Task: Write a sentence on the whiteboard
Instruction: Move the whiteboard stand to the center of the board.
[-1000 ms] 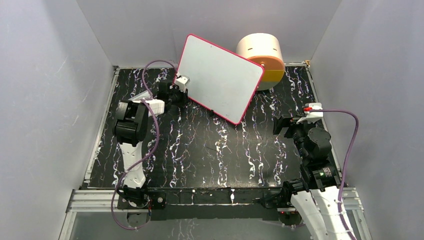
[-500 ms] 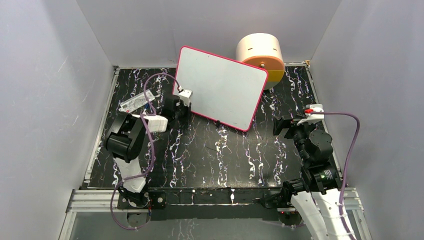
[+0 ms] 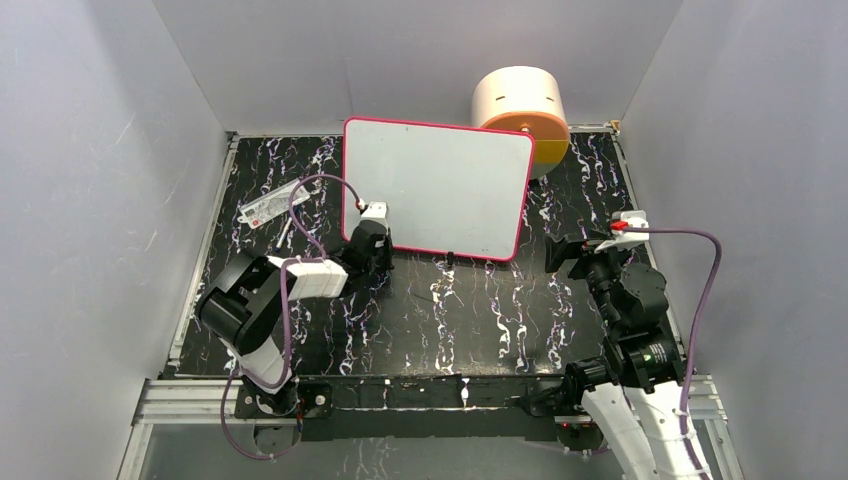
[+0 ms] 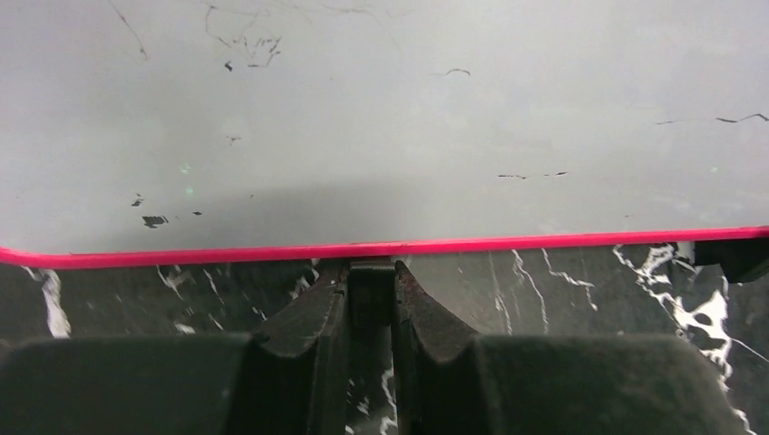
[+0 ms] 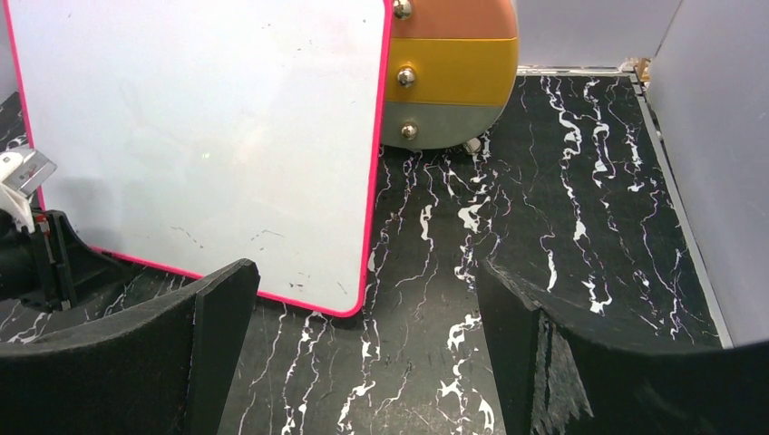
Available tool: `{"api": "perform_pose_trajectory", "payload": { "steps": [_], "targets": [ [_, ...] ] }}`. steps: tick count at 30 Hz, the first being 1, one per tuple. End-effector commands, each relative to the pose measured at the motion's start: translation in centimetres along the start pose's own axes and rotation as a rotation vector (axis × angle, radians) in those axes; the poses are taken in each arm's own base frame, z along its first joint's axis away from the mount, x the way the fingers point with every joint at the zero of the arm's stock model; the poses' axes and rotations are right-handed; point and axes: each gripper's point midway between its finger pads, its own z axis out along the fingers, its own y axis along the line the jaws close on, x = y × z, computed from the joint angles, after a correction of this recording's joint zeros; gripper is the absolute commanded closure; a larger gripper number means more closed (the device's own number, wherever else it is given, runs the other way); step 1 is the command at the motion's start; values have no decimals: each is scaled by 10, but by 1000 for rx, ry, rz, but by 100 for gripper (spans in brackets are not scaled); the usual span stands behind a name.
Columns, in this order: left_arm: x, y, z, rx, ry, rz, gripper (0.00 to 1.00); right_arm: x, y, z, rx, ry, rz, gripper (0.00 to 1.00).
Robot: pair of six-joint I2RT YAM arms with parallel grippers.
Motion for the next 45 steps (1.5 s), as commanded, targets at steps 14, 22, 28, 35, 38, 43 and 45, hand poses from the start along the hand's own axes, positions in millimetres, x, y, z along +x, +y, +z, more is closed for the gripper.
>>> {"api": "perform_pose_trajectory", "payload": {
  "steps": [14, 22, 28, 35, 38, 43, 45],
  "targets": [
    [51, -37, -41, -163, 63, -317, 100, -24, 7, -6, -29, -95, 12, 1],
    [69, -54, -46, -226, 60, -339, 100, -25, 8, -8, -30, -101, 13, 1],
    [75, -66, -55, -230, 54, -345, 100, -25, 9, -8, -37, -103, 13, 1],
    [82, -71, -63, -247, 66, -337, 72, -25, 10, -8, -41, -102, 13, 1],
    [77, -72, -65, -249, 57, -338, 59, -25, 10, -8, -39, -103, 13, 1],
    [56, -75, -77, -251, 25, -336, 41, -26, 9, -9, -33, -107, 12, 1],
    [48, -75, -83, -247, 17, -323, 36, -25, 9, -8, -33, -103, 10, 1]
  ]
}}
